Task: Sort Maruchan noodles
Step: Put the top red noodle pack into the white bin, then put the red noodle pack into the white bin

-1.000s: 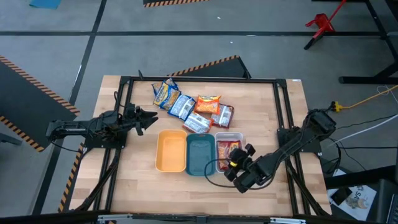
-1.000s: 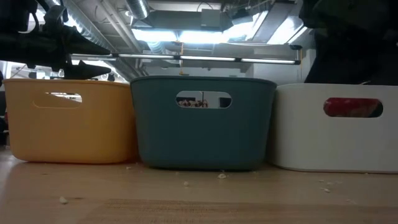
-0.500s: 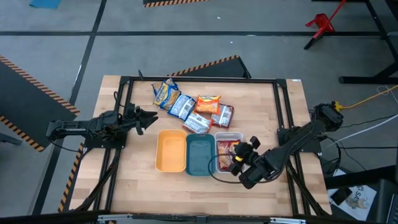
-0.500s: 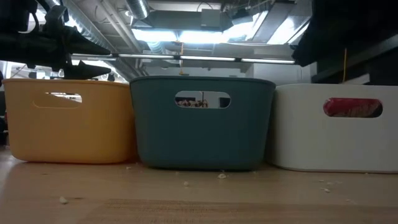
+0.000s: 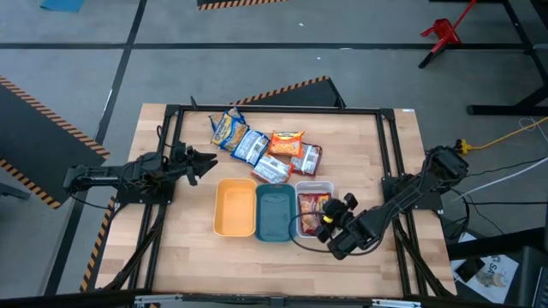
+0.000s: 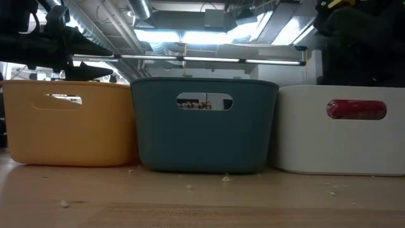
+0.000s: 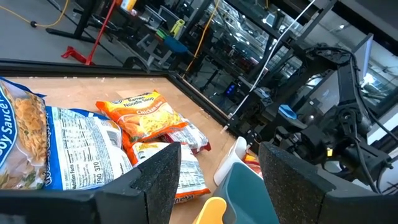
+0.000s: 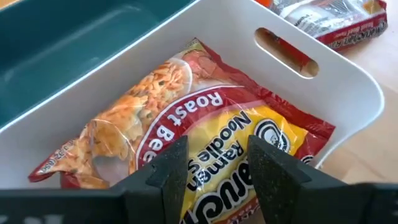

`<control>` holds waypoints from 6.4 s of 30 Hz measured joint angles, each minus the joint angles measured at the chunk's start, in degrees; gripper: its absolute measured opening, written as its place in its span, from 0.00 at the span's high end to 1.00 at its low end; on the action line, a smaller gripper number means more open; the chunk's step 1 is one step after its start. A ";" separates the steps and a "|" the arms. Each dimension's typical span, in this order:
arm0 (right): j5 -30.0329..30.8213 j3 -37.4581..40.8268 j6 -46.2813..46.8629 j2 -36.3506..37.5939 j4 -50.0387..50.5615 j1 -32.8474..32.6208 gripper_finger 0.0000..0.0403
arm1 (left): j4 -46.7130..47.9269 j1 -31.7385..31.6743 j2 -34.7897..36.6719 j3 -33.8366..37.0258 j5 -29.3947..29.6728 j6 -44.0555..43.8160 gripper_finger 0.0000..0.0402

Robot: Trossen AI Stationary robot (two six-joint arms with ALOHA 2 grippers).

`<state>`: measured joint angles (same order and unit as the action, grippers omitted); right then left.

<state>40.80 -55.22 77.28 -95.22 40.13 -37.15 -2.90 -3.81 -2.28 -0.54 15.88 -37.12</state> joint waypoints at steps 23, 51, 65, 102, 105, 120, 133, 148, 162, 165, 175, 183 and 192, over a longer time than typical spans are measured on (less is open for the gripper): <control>6.25 -0.94 -5.08 -5.63 -7.14 -0.02 0.62 | -0.03 0.00 0.00 0.00 0.17 0.02 0.47; -6.00 -6.80 -13.34 20.85 14.49 34.29 0.15 | -0.15 -0.01 0.00 0.00 1.94 0.17 0.47; -25.67 -5.60 -21.27 4.59 0.96 53.23 0.09 | -0.13 0.00 -0.01 0.01 1.71 1.29 0.47; -36.96 17.14 -12.58 3.24 -37.92 60.46 0.75 | -0.13 -0.02 -0.02 0.01 1.68 1.73 0.47; -37.15 17.16 -12.65 3.26 -38.12 60.41 0.85 | -0.13 -0.02 -0.02 0.00 1.67 1.73 0.47; -35.23 13.20 -21.88 7.99 -34.13 58.04 1.00 | -0.13 -0.02 -0.02 0.01 1.60 1.73 0.47; -2.67 1.19 -33.04 13.31 -11.92 39.91 1.00 | -0.13 -0.02 -0.02 0.00 1.60 1.73 0.47; 40.90 -4.26 -38.41 13.00 -2.64 7.65 1.00 | -0.13 -0.02 -0.02 0.01 1.59 1.73 0.47; 46.62 -4.26 -49.28 9.09 -2.71 -3.02 1.00 | -0.26 -0.02 -0.02 0.01 3.09 2.93 0.47; 46.69 -4.26 -49.35 5.47 -2.95 -3.02 1.00 | -0.26 -0.02 -0.02 0.00 3.09 2.89 0.47; 47.10 -4.22 -47.16 -4.35 -2.92 -3.78 1.00 | -0.31 -0.02 -0.02 0.01 3.56 2.66 0.47; 47.06 -1.71 -41.46 -6.07 -2.78 -3.76 1.00 | -0.31 -0.02 -0.02 0.00 3.57 1.25 0.47; 47.16 -1.33 -42.19 -5.52 1.42 -3.76 1.00 | -0.31 0.00 -0.02 0.02 3.58 1.25 0.47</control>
<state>87.96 -56.55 35.08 -100.74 41.54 -40.91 -3.20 -3.81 -2.31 -0.52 19.46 -35.88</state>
